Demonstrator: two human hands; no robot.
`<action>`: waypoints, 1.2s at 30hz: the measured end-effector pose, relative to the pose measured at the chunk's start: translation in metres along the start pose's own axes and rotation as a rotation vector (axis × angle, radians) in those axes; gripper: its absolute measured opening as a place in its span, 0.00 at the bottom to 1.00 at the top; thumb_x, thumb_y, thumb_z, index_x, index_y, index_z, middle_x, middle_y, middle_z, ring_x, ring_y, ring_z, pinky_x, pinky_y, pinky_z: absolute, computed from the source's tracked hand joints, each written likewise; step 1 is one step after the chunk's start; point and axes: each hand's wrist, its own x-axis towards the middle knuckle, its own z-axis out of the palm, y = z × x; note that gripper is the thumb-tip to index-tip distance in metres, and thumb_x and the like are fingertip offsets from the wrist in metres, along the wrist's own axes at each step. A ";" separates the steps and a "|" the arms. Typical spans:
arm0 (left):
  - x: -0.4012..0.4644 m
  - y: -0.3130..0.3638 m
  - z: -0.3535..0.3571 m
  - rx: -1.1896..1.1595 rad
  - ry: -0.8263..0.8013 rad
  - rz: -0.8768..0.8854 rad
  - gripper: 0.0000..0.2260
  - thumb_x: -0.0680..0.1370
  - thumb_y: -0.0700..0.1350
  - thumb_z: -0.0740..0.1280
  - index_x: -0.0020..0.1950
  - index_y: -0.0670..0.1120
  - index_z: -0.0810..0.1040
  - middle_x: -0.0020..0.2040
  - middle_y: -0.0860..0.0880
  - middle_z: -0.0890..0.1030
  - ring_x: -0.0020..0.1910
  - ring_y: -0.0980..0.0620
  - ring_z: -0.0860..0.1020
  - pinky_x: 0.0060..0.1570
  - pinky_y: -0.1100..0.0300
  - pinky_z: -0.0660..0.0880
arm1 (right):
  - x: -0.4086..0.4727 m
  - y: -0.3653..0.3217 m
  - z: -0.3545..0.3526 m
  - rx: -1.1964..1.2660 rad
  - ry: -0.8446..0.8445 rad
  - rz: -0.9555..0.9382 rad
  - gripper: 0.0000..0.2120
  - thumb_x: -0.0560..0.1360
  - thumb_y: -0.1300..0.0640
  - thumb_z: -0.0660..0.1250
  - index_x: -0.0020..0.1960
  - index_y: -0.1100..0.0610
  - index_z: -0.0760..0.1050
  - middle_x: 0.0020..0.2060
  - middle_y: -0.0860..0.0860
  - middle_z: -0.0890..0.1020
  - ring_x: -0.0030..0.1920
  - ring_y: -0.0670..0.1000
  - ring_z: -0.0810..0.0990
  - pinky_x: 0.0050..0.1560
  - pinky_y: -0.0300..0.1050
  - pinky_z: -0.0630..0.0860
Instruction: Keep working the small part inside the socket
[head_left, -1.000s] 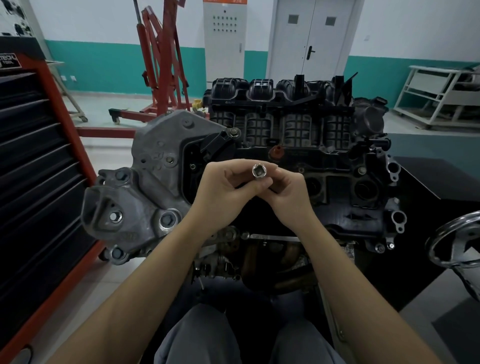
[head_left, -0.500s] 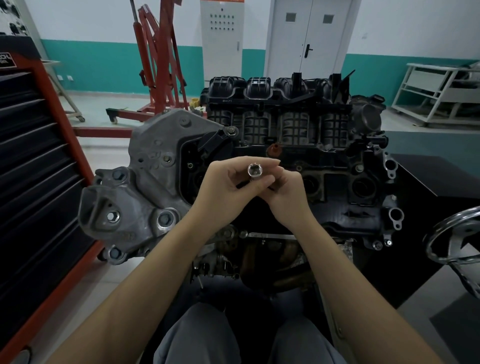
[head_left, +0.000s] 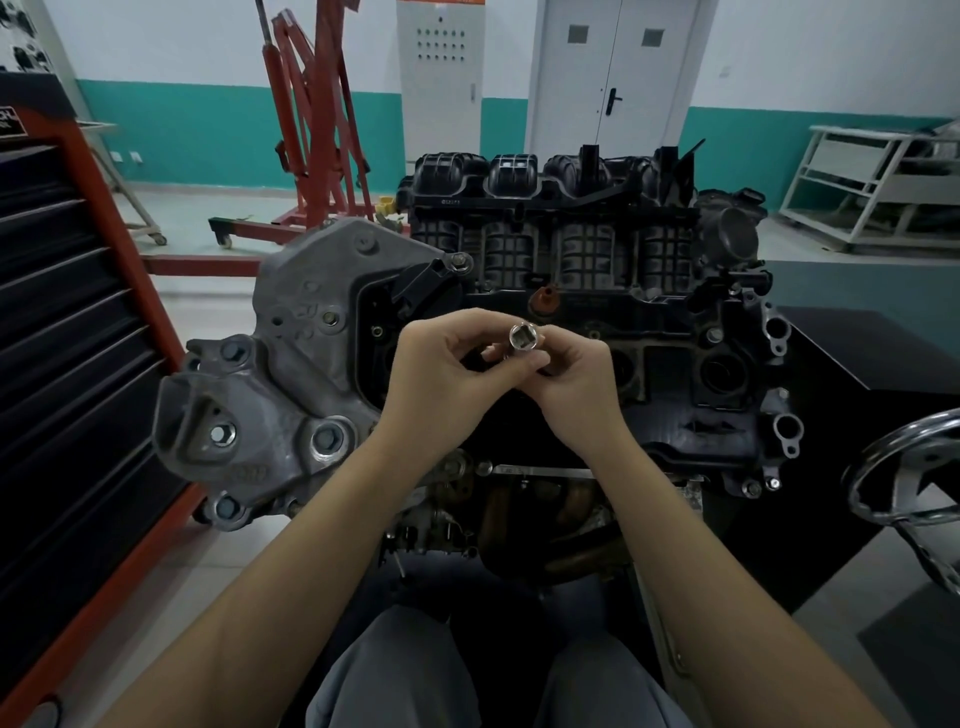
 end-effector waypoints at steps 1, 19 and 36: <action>0.000 0.000 0.000 0.003 0.017 -0.001 0.09 0.70 0.33 0.75 0.49 0.42 0.84 0.45 0.48 0.85 0.47 0.52 0.84 0.51 0.55 0.80 | 0.000 0.000 0.000 0.004 -0.005 -0.005 0.08 0.71 0.69 0.71 0.50 0.64 0.80 0.45 0.56 0.84 0.48 0.53 0.84 0.52 0.48 0.80; 0.000 -0.001 -0.001 -0.114 -0.092 -0.041 0.13 0.74 0.28 0.68 0.56 0.39 0.81 0.49 0.44 0.84 0.51 0.50 0.83 0.55 0.59 0.78 | -0.001 -0.002 0.001 -0.028 -0.058 -0.010 0.17 0.72 0.71 0.69 0.55 0.54 0.77 0.45 0.41 0.83 0.49 0.41 0.82 0.51 0.35 0.76; 0.002 0.000 0.002 0.003 0.021 0.001 0.10 0.69 0.33 0.76 0.48 0.44 0.83 0.44 0.48 0.85 0.46 0.51 0.84 0.51 0.54 0.80 | 0.003 -0.004 0.001 -0.048 0.009 -0.001 0.08 0.69 0.70 0.73 0.48 0.65 0.81 0.42 0.55 0.84 0.45 0.50 0.84 0.50 0.44 0.79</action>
